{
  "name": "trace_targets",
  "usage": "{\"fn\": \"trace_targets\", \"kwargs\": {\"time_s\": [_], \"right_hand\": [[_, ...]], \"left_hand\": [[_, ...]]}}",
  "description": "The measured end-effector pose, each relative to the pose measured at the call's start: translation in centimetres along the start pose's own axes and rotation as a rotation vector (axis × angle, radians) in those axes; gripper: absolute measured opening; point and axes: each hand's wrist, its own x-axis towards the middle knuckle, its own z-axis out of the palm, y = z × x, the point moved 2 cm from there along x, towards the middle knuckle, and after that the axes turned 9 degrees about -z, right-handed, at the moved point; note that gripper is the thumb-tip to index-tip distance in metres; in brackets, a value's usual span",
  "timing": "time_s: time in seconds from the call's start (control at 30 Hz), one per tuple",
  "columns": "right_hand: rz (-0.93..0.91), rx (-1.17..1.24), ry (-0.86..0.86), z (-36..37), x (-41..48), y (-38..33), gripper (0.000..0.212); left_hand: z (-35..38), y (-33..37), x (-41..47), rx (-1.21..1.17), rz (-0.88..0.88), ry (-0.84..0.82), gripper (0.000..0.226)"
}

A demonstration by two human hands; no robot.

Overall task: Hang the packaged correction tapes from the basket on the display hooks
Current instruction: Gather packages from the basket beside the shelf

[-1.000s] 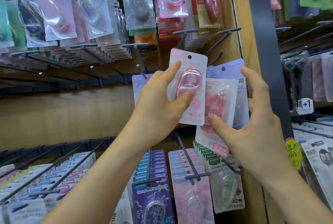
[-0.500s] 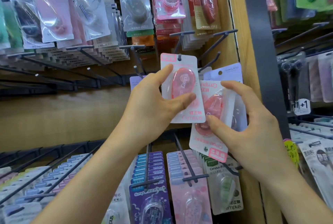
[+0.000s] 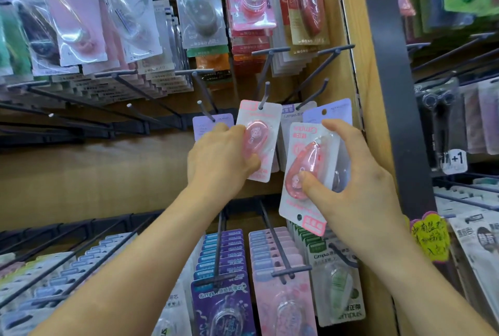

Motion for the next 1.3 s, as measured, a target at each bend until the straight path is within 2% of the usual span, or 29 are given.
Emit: {"fn": "trace_targets", "kwargs": {"time_s": [0.1, 0.23, 0.5, 0.6, 0.67, 0.73, 0.8, 0.87, 0.93, 1.0, 1.17, 1.3], "right_hand": [[0.04, 0.043, -0.008, 0.5, 0.2, 0.4, 0.069], [0.065, 0.1, -0.012, 0.6, 0.4, 0.8, 0.075], [0.062, 0.187, -0.004, 0.7, 1.1, 1.6, 0.09], [0.075, 0.247, 0.01, 0.7, 1.2, 1.8, 0.09], [0.092, 0.299, 0.025, 0.9, 1.3, 1.6, 0.09], [0.111, 0.359, 0.039, 1.0, 1.4, 1.6, 0.09], [0.122, 0.427, 0.048, 1.3, 1.5, 1.5, 0.092], [0.129, 0.492, 0.051, 1.4, 1.6, 1.3, 0.093], [0.127, 0.539, 0.055, 1.5, 1.6, 1.0, 0.092], [0.126, 0.54, 0.045, 1.7, 1.6, 0.9, 0.088], [0.148, 0.45, 0.017, 1.7, 1.7, 1.6, 0.06], [0.025, 0.271, 0.116, 0.7, 1.8, 1.4, 0.033]], "left_hand": [[1.5, 0.8, 1.0, 0.08, -0.01, -0.059, 0.04], [3.1, 2.1, 2.2, 0.132, 0.006, -0.081, 0.055], [4.8, 3.2, 4.3, 0.29, 0.107, -0.108, 0.03], [3.8, 3.4, 3.7, 0.276, 0.108, -0.093, 0.042], [2.3, 3.0, 2.8, 0.152, 0.075, -0.087, 0.036], [0.8, 1.8, 1.5, -0.185, 0.024, -0.109, 0.024], [-0.1, 0.8, -0.3, -0.715, -0.073, -0.27, 0.013], [-0.7, 0.5, -2.2, -1.087, -0.104, -0.534, 0.024], [-0.8, 0.3, -3.8, -1.118, -0.017, -0.651, 0.05], [-0.8, 0.1, -4.6, -1.092, 0.027, -0.649, 0.062], [-0.8, -0.5, -4.6, -1.17, -0.035, -0.553, 0.066], [-2.2, -2.6, -3.9, -1.17, -0.083, -0.52, 0.057]]}}
